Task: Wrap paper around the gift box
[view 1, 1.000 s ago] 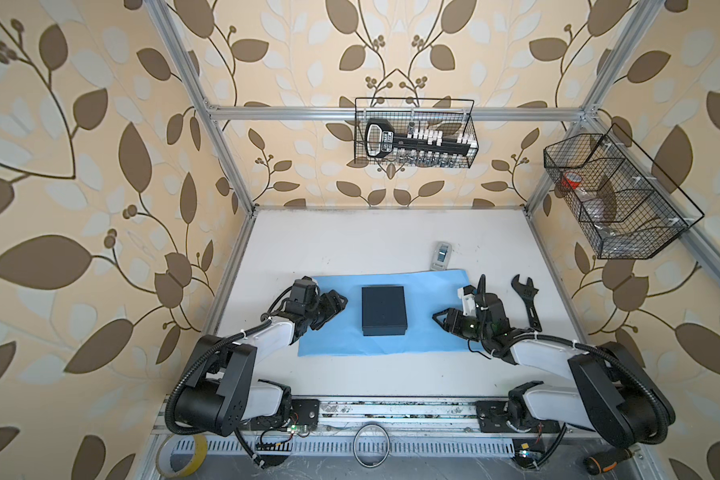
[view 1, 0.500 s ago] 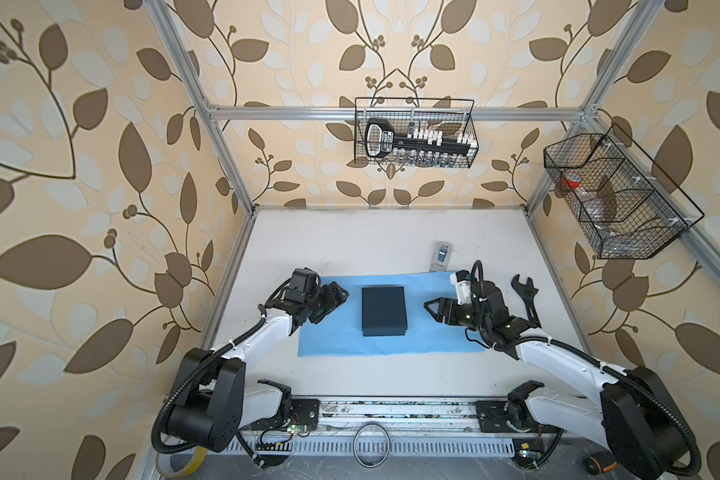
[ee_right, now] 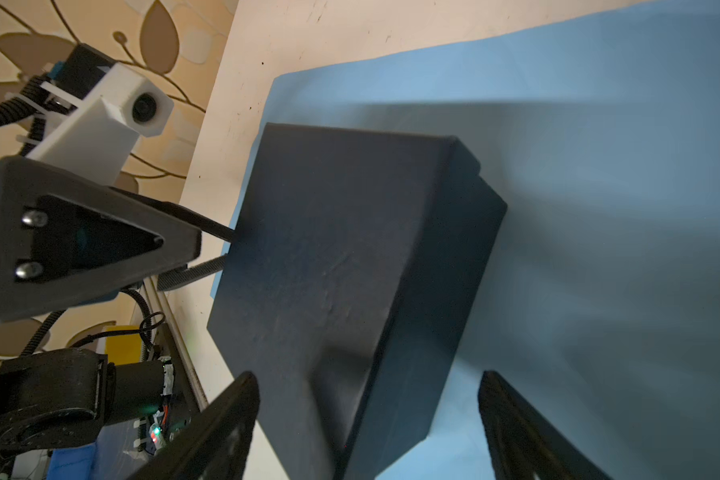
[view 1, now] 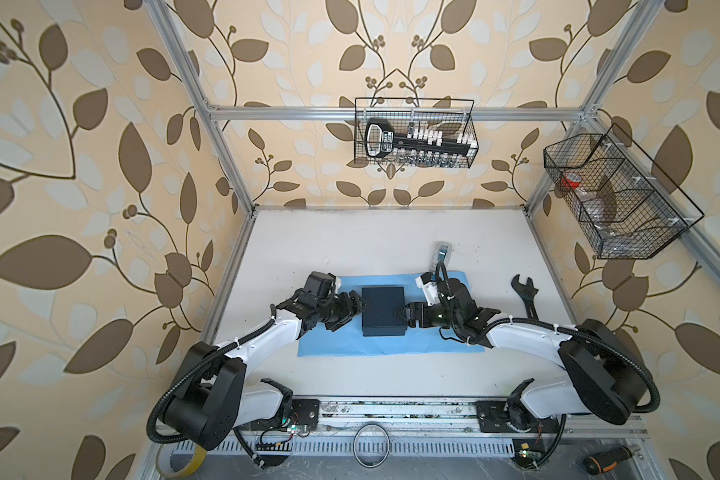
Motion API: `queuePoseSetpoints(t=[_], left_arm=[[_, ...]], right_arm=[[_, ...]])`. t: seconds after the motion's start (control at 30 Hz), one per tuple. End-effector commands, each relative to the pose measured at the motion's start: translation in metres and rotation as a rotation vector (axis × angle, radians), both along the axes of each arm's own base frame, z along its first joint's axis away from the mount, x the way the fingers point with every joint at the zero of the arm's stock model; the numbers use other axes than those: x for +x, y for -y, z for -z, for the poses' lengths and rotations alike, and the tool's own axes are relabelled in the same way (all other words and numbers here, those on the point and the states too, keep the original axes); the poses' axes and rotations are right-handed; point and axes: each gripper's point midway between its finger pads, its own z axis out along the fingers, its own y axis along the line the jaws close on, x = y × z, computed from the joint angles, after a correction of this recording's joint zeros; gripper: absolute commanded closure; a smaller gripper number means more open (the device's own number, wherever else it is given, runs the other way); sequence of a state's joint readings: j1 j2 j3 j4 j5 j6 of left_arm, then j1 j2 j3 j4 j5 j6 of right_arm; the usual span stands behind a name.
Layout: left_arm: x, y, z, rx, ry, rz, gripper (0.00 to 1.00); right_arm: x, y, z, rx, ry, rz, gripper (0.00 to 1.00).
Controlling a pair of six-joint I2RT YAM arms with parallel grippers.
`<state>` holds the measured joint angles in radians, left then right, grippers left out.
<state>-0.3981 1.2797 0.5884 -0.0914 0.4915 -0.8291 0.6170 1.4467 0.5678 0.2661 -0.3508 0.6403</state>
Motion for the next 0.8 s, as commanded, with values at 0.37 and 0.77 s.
queuePoseSetpoints(t=[0.37,0.77], left_arm=[[0.023,0.041,-0.026,-0.073,0.05,0.081,0.22],[0.042,0.05,-0.021,-0.045,0.041,0.096,0.22]], right_arm=[[0.015,-0.018,-0.03,0.177,0.013,-0.006,0.27],[0.028,-0.01,-0.024,0.171,0.005,0.036,0.3]])
